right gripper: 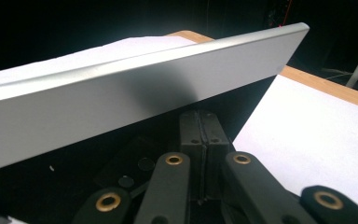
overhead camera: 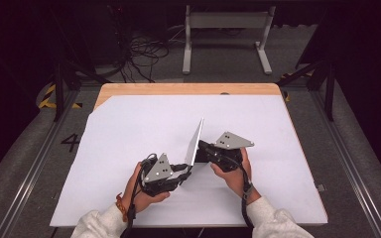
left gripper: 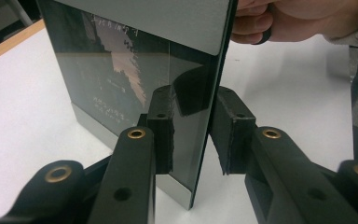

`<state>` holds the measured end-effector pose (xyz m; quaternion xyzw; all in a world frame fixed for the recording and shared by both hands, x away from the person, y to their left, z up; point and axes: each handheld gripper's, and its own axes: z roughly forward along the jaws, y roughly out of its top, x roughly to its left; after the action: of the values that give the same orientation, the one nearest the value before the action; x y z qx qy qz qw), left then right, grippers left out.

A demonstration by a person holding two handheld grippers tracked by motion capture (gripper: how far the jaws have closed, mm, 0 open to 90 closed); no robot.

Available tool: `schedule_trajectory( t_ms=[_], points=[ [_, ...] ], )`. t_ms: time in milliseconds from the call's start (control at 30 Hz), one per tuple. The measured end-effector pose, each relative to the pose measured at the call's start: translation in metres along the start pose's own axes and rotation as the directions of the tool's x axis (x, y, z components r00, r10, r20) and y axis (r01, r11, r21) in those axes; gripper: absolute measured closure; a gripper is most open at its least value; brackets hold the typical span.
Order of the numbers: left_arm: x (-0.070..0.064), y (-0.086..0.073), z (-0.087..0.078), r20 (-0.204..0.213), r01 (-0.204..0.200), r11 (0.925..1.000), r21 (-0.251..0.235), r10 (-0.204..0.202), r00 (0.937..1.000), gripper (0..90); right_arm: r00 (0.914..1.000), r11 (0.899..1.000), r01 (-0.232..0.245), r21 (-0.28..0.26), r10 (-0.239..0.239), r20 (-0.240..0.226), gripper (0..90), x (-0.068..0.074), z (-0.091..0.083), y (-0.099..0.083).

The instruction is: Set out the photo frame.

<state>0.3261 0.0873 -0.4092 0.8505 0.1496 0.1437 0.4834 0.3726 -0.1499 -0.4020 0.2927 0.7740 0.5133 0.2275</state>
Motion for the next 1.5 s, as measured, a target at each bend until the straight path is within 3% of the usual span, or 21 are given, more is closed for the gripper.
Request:
schedule_trajectory(
  t_ms=[267, 467, 600, 733, 833, 1500],
  points=[
    [0.000, 0.000, 0.002, 0.004, -0.001, 1.0000, -0.003, 0.001, 1.0000, 69.3, 0.9999, 1.000, 0.008, 0.004, -0.008, 0.007, 88.2, -0.001, -0.001, 0.000],
    [-0.001, -0.002, -0.008, 0.037, -0.041, 0.9991, -0.009, 0.041, 0.9985, 74.6, 0.9987, 0.999, 0.044, 0.012, -0.044, -0.026, 87.5, 0.002, -0.012, 0.006],
    [-0.001, -0.003, -0.013, 0.057, -0.054, 0.9986, 0.000, 0.054, 0.9970, 81.3, 0.9973, 0.999, 0.037, 0.016, -0.035, -0.064, 89.6, 0.005, -0.015, 0.006],
    [-0.002, -0.001, -0.009, 0.044, -0.058, 0.9982, 0.015, 0.057, 0.9974, 82.4, 0.9969, 0.999, 0.040, 0.018, -0.038, -0.069, 90.0, 0.008, -0.017, 0.005],
    [0.000, -0.002, -0.007, 0.054, -0.039, 0.9992, 0.007, 0.039, 0.9978, 82.6, 0.9967, 0.999, 0.032, 0.018, -0.031, -0.076, 90.0, 0.007, -0.016, 0.004],
    [-0.006, 0.007, 0.014, 0.037, -0.067, 0.9977, 0.013, 0.066, 0.9971, 77.1, 0.9986, 1.000, 0.020, 0.005, -0.019, -0.050, 90.0, 0.000, -0.014, -0.001]
  ],
)
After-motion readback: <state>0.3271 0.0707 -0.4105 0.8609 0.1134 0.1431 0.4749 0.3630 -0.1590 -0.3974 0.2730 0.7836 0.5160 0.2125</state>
